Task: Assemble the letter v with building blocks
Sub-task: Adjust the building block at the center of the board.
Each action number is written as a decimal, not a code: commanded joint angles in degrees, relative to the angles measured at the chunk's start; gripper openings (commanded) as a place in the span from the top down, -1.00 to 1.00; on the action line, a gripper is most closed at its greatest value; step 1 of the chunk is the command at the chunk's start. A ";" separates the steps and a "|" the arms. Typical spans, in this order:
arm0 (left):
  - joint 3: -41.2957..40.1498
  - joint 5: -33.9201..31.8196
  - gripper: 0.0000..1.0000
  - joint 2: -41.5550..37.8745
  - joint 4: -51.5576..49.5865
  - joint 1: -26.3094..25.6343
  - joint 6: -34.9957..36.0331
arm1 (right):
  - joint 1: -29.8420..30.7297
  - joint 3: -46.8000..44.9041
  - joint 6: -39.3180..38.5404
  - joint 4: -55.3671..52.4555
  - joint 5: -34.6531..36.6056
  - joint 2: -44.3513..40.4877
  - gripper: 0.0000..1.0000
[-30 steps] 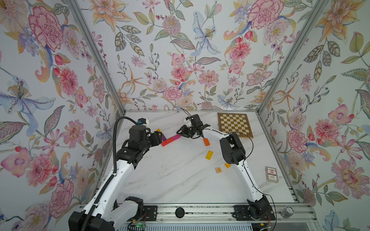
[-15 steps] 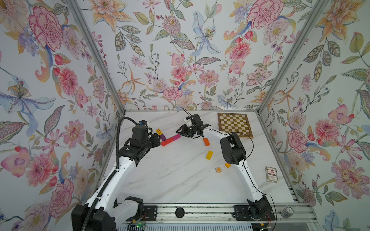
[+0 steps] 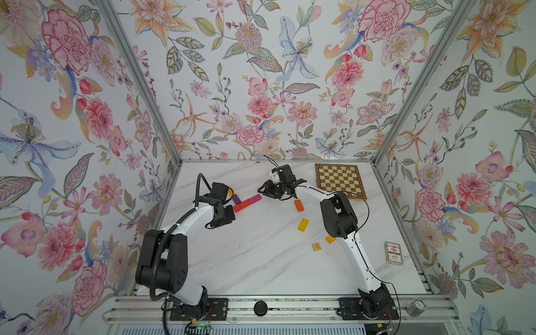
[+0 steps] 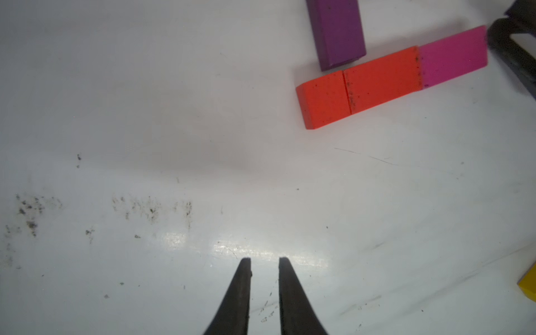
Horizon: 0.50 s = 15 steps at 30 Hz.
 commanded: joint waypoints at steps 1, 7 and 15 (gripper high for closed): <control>1.89 -0.18 0.62 3.54 1.32 2.26 -1.04 | -0.28 -1.20 -1.06 -3.64 2.61 -2.20 0.21; 4.49 2.34 0.60 8.65 4.16 3.16 -1.15 | -0.28 -1.85 -1.29 -3.94 3.53 -3.01 0.21; 8.33 4.01 0.46 14.22 5.46 3.25 -1.97 | -2.30 -3.23 -1.73 -3.97 4.32 -4.45 0.20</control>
